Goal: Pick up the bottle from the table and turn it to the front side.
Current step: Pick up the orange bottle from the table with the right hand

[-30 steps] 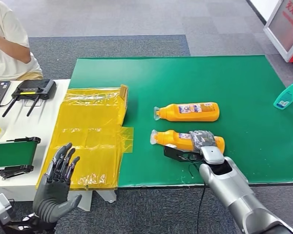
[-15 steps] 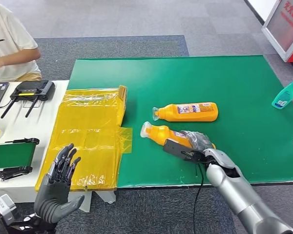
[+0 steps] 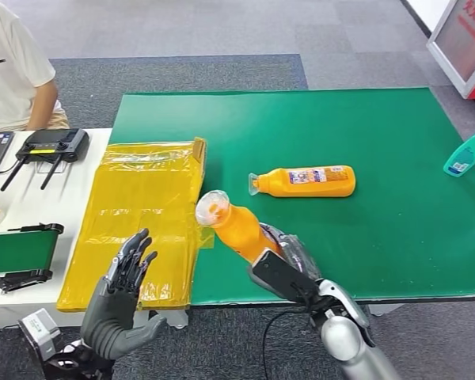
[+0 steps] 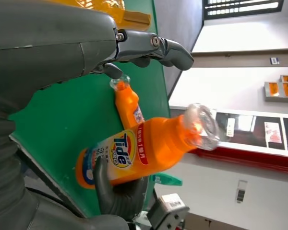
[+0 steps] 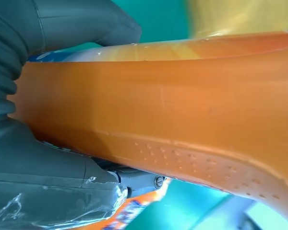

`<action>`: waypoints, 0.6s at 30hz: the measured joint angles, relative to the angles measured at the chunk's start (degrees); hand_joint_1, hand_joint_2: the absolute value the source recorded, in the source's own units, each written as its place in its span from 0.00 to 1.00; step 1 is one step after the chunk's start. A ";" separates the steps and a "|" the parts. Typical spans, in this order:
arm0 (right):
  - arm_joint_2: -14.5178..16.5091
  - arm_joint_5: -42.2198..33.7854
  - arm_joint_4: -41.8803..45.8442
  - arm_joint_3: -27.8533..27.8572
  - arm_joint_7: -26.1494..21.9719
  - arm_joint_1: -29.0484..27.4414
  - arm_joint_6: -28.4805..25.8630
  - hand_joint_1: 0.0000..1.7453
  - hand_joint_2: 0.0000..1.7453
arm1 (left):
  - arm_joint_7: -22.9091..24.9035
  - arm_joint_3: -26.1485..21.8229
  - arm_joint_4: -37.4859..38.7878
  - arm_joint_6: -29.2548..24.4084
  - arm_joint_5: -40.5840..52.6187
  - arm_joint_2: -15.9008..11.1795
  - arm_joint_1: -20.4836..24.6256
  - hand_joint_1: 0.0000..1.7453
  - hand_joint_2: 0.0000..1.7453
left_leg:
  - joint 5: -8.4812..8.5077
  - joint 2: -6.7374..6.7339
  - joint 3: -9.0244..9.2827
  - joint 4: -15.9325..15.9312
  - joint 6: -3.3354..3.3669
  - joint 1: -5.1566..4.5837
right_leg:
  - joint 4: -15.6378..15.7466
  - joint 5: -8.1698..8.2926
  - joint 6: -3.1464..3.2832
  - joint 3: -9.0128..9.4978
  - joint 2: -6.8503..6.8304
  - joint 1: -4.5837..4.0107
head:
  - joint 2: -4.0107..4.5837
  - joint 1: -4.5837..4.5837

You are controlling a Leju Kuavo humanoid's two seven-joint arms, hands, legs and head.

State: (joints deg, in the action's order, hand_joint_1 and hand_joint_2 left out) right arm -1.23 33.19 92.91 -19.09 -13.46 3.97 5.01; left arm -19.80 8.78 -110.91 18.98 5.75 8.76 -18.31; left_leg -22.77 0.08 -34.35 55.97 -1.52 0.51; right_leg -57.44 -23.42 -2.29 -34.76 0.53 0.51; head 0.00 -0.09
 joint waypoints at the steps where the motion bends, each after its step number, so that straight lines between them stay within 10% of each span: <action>1: 1.02 -0.64 1.28 0.34 -0.65 -0.67 0.00 1.00 1.00 | 0.48 0.62 0.02 -0.66 0.08 0.38 0.61 0.00 1.00 | 0.00 0.00 -0.01 0.00 0.00 0.00 | 0.00 0.00 0.00 -0.01 0.00 0.00 | 0.00 0.00; 18: 11.71 -3.86 14.04 2.97 -8.43 -8.23 0.77 1.00 1.00 | 4.99 2.58 2.17 -6.44 4.65 4.37 7.33 0.00 1.00 | 0.00 0.00 -0.04 0.00 -0.01 0.01 | 0.00 -0.04 0.05 -0.08 0.01 -0.02 | 0.00 -0.01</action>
State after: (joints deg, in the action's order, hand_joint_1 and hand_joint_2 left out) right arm 10.49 29.34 106.95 -16.12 -21.89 -4.26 5.78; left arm -14.81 11.36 -108.74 12.55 10.40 13.13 -10.98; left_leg -22.77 0.07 -34.39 55.97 -1.53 0.51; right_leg -57.44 -23.46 -2.24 -34.84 0.54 0.49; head 0.00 -0.10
